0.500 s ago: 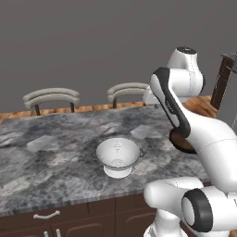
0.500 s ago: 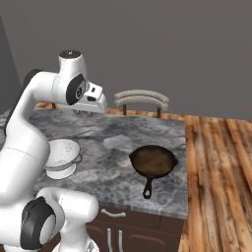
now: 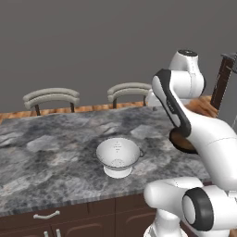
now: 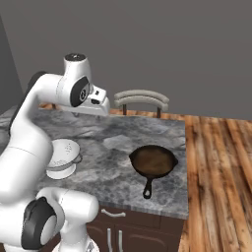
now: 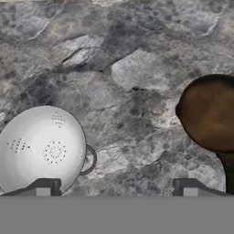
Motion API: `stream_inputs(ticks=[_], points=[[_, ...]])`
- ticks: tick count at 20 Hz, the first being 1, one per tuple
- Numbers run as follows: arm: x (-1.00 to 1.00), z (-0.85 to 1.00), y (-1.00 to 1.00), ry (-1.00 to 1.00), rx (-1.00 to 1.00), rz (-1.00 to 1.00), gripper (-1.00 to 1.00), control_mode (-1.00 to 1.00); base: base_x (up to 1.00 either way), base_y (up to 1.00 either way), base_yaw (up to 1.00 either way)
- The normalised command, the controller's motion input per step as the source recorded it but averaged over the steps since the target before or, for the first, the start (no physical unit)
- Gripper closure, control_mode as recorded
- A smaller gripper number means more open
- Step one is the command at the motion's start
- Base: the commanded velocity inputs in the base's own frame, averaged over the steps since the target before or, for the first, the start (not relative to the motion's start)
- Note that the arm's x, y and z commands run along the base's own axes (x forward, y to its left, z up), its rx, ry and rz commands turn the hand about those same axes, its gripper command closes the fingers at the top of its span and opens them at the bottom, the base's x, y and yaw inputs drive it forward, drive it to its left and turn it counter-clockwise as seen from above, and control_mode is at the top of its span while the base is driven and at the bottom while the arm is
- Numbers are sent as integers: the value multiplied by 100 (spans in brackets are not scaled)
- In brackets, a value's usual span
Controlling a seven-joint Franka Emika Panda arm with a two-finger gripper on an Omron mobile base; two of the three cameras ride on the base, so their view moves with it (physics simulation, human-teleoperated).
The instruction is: Pick the colander and pan and place them in the sink. Then turn on the water.
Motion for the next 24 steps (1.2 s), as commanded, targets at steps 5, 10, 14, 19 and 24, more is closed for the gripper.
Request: stream_inputs(ticks=[5,10,14,19,24], points=[[0,-38,-44,0,-1,0,-100,-100,0,0,0],[-14,-41,-53,-2,-3,0,-100,-100,0,0,0],[-22,-42,-55,0,-6,0,-100,-100,0,0,0],[-20,-44,-31,1,-12,-4,-100,-100,0,0,0],[-12,-43,-30,4,-11,-4,-100,-100,0,0,0]])
